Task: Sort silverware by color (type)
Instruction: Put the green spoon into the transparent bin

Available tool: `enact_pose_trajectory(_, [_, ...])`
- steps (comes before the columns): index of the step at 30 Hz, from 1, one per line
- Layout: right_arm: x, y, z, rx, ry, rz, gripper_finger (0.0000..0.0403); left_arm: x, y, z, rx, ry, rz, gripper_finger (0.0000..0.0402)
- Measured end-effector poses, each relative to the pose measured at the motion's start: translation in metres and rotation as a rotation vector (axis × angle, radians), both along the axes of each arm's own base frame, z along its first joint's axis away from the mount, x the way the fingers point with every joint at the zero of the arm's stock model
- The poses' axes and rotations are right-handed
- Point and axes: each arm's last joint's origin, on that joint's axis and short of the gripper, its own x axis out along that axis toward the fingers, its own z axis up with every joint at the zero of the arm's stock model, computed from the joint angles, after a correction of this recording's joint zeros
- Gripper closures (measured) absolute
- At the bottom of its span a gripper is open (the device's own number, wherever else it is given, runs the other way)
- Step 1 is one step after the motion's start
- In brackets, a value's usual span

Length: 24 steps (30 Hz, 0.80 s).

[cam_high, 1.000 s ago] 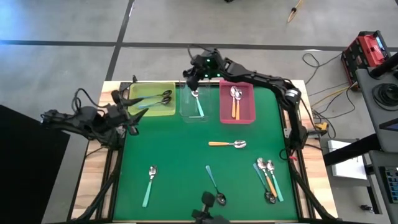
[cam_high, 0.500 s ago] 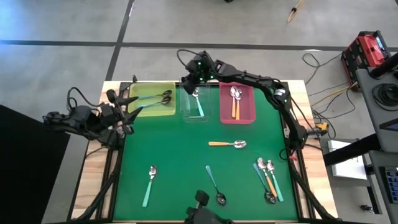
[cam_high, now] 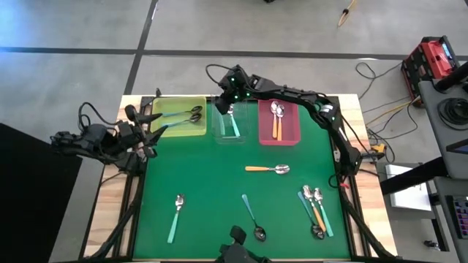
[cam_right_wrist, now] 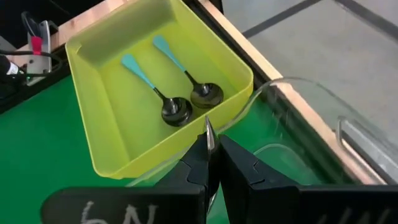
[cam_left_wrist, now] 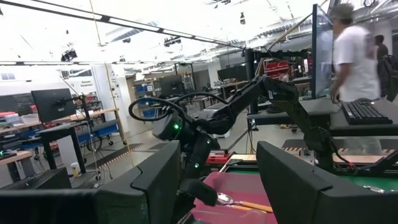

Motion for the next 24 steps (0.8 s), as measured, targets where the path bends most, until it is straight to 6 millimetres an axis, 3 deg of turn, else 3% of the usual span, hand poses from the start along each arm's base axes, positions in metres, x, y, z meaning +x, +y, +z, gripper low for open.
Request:
enact_pose_trajectory(12, [-0.001,0.003,-0.027,0.057,-0.017,-0.043,0.0390,0.000,0.000,0.000,0.000,-0.001,0.000,0.0207])
enact_pose_trajectory(24, [-0.002,0.004,-0.032,0.044,-0.009,-0.036,0.0390,0.000,0.000,0.000,0.000,-0.001,0.000,0.0207])
